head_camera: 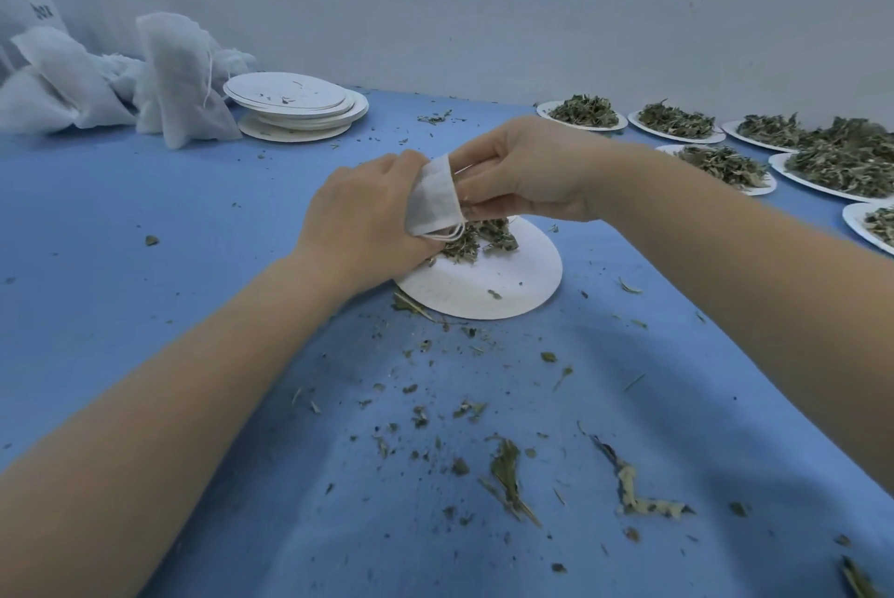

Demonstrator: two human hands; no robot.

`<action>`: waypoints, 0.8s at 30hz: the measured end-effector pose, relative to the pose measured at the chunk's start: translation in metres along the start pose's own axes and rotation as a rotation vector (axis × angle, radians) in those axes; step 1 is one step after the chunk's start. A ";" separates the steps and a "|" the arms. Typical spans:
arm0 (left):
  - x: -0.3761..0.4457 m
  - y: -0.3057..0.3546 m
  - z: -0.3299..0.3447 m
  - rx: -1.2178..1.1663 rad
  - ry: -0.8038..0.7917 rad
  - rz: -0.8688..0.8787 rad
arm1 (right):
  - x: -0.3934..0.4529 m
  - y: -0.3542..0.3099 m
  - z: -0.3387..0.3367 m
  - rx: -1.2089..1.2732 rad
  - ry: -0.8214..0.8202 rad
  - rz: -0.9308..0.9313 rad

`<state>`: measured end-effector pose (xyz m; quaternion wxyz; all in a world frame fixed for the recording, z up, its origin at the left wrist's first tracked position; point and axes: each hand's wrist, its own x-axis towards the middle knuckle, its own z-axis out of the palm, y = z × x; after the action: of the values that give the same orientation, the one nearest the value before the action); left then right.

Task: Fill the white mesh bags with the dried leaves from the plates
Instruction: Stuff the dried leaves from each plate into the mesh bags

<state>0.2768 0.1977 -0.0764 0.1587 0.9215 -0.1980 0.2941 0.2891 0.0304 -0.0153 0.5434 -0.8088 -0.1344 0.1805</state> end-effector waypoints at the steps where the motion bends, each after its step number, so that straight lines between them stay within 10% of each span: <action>1: 0.000 0.001 0.000 0.012 0.000 0.003 | 0.001 0.002 0.003 -0.022 0.054 -0.018; 7: 0.001 0.011 -0.002 0.018 0.029 0.042 | 0.002 0.010 0.020 -0.222 0.246 -0.086; 16: 0.004 0.004 -0.002 -0.065 -0.037 0.004 | -0.012 0.002 -0.006 -0.107 -0.145 -0.080; 24: 0.004 0.011 0.001 -0.106 -0.024 0.112 | -0.001 0.016 0.021 -0.329 0.241 -0.222</action>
<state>0.2751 0.1861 -0.0727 0.1884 0.9026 -0.2665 0.2807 0.2799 0.0414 -0.0369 0.4327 -0.8825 -0.1843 -0.0025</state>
